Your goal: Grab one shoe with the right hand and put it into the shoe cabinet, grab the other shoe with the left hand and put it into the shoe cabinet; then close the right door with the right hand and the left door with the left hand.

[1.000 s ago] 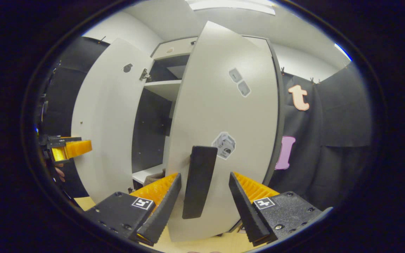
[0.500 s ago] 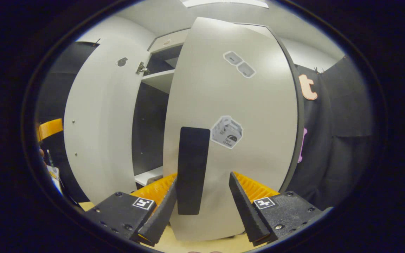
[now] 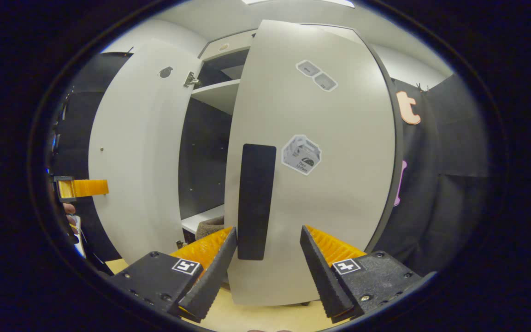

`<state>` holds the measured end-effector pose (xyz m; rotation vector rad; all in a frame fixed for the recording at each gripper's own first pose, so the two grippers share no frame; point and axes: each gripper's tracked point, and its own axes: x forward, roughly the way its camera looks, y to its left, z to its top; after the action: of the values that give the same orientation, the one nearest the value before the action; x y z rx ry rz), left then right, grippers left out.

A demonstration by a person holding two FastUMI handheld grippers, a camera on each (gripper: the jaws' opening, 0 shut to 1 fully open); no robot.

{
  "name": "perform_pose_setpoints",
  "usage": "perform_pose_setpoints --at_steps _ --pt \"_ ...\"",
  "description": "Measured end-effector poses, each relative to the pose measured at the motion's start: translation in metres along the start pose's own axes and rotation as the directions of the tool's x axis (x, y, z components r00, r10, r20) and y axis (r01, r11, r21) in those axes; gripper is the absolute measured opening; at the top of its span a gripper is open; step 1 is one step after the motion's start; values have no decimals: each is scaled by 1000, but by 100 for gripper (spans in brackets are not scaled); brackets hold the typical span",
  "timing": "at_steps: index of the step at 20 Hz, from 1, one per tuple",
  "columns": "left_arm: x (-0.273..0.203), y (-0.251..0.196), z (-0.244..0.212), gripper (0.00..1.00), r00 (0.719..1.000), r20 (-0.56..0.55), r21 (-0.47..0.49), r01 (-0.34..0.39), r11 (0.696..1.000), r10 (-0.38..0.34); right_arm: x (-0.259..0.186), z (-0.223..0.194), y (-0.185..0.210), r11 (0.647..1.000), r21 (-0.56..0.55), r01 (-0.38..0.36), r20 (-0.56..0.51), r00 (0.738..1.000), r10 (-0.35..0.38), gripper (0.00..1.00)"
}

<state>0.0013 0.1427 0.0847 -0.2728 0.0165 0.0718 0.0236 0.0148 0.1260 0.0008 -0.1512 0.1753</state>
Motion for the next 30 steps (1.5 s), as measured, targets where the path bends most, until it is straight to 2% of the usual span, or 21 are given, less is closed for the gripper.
perform_pose_setpoints --at_steps 2,6,9,15,18,20,22,24,26,30 --pt "-1 -2 -1 92 1000 6 53 -3 999 3 -8 -13 -7 1000 5 16 -29 999 -16 91" --pt "-6 -11 -5 92 1000 8 54 9 999 -9 -7 -36 -24 998 42 46 -94 995 -42 92" --pt "-8 -18 -8 92 1000 7 84 17 996 -17 -5 -39 -30 996 71 60 -101 993 -52 92" --pt "-11 -55 -15 92 997 15 67 72 995 -73 -5 -48 -34 997 54 60 -117 992 -53 93" --pt "-10 -73 -20 92 997 26 94 66 993 -68 -8 -49 -40 996 62 66 -118 991 -59 92" --pt "-8 -94 -26 92 994 26 111 106 988 -110 -9 -50 -45 995 62 75 -122 990 -67 91" --pt "-3 -119 -33 92 981 -4 119 194 974 -194 -12 -51 -50 995 62 83 -124 989 -74 91" --pt "1 -142 -41 92 961 -38 84 277 957 -275 -15 -50 -54 994 62 89 -123 989 -81 92" --pt "1 -154 -37 92 953 -23 49 302 952 -301 -19 -50 -59 993 59 98 -119 989 -90 91" --pt "2 -165 -38 92 943 -20 48 331 942 -331 -25 -56 -68 992 61 111 -129 986 -103 91"
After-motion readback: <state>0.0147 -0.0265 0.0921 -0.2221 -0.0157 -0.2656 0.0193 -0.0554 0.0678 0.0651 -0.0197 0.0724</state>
